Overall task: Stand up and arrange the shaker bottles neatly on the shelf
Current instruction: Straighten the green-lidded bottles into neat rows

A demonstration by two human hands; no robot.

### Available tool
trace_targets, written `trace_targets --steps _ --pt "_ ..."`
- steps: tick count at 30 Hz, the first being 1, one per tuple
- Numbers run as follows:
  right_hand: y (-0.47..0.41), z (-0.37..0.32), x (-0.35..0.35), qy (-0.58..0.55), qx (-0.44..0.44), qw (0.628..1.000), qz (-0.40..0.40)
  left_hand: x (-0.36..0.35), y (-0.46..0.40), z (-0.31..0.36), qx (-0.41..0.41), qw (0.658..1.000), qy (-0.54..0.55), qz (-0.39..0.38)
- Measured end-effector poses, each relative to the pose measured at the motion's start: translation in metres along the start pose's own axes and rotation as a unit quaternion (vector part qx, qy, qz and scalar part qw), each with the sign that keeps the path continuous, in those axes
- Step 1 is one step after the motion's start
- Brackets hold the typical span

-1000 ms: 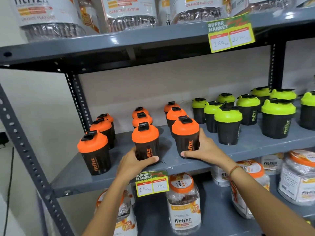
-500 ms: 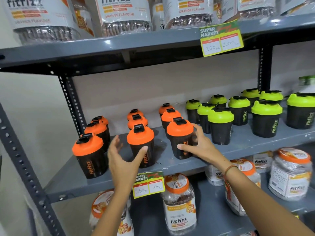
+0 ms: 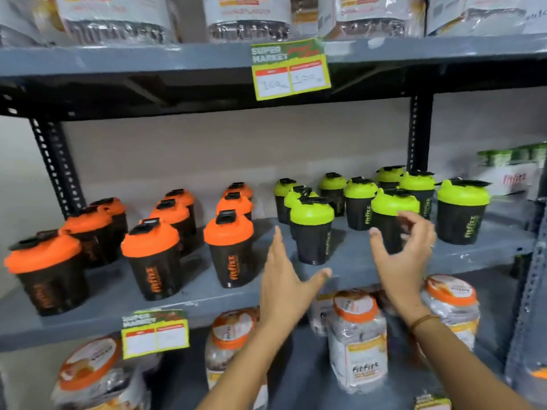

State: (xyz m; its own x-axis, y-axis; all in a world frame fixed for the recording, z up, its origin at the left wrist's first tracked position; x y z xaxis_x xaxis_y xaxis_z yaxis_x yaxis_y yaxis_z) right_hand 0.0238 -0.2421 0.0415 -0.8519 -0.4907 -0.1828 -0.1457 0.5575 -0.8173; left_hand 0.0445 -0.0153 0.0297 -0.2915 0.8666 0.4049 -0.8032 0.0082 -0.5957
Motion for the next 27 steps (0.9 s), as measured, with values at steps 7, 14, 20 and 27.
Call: trace_targets --steps 7,14,20,27 --pt "-0.045 0.100 0.007 0.068 -0.111 0.969 -0.211 -0.052 -0.046 -0.001 0.113 0.990 -0.021 0.075" --pt "-0.063 0.128 -0.011 0.128 -0.065 0.918 -0.370 -0.058 -0.060 -0.008 0.161 0.980 -0.038 0.109" --pt "-0.068 0.131 -0.008 0.085 -0.086 0.904 -0.410 -0.056 -0.058 -0.014 0.165 0.982 0.024 0.089" --pt "-0.063 0.129 -0.008 0.109 -0.059 0.911 -0.393 -0.054 -0.052 -0.013 0.170 0.978 0.119 0.028"
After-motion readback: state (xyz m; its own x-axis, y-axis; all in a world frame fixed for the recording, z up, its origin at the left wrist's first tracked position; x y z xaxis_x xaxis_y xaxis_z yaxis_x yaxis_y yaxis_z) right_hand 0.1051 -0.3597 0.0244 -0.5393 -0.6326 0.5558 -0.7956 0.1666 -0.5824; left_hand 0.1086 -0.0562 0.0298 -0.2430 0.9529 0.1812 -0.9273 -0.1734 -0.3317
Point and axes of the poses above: each hand's wrist, its own y-axis away from the middle knuckle, its own x-axis out of the back of the hand, z = x × y, the point moved 5 cm from there along -y, towards the middle knuckle, and after that the axes turned 4 degrees about z, right-handed, at the moved point
